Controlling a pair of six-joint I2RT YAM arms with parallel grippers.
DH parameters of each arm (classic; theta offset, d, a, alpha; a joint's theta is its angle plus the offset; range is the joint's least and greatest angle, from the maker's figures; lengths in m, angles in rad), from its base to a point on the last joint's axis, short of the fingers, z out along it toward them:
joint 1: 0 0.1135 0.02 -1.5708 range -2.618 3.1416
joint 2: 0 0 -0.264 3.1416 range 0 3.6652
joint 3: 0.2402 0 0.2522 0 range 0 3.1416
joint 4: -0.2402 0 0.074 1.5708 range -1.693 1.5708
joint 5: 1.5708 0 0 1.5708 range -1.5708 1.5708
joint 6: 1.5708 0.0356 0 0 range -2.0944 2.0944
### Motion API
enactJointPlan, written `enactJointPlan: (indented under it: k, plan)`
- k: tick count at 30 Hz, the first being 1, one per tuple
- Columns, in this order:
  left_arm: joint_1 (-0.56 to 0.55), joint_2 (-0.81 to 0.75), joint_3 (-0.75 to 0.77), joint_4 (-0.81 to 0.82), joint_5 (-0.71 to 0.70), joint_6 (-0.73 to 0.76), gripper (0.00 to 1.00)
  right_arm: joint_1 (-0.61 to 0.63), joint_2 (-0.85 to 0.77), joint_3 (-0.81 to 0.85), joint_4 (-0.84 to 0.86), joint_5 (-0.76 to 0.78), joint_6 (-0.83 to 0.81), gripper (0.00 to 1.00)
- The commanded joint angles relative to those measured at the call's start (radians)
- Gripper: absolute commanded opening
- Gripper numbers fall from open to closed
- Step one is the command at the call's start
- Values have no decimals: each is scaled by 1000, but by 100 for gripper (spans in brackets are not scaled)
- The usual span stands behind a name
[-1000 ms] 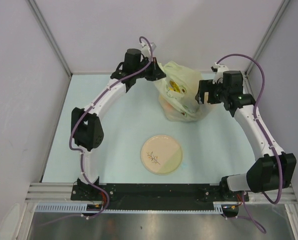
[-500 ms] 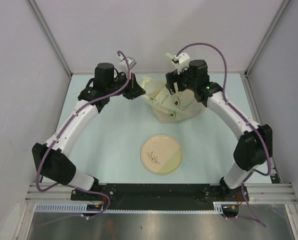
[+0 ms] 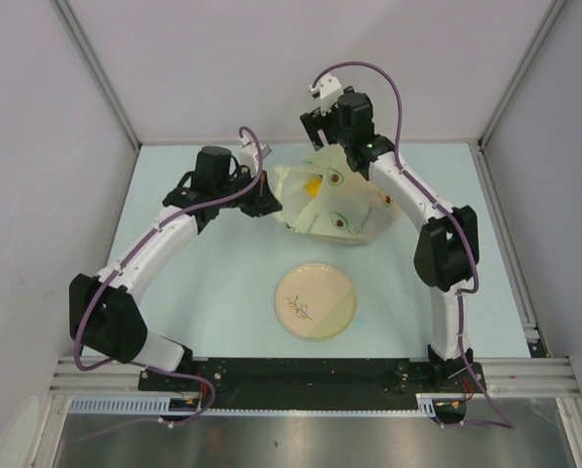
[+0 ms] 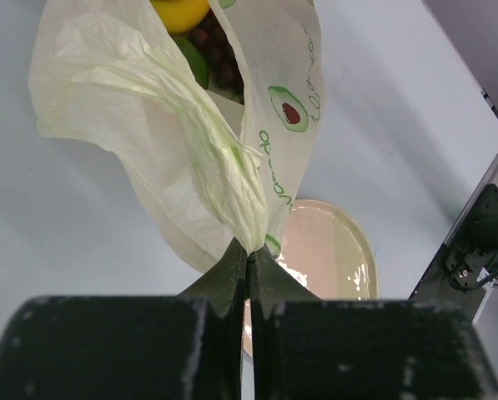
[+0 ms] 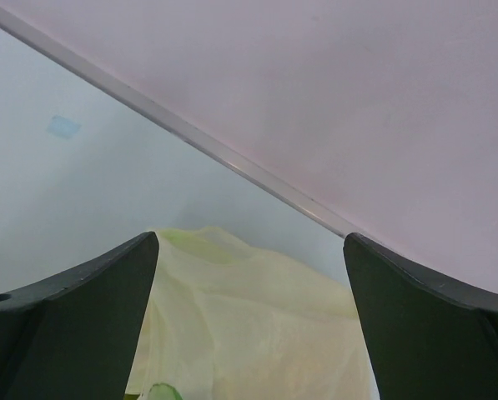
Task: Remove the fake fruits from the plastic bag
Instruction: Adjust the plastic bag at the center of the board.
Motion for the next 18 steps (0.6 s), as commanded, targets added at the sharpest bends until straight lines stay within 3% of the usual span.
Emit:
enactJointPlan:
  k: [1,10,18]
  plan:
    - [-14,-48,-11,38,12,1,3,17,63,62,8,-24,-80,100]
    - [-44,-62,-57,39,-11,8,8,57,178,52,-60,-67,-194,100]
    - [-47,-74,-54,28,-41,30,11,64,350,229,-137,126,-292,97]
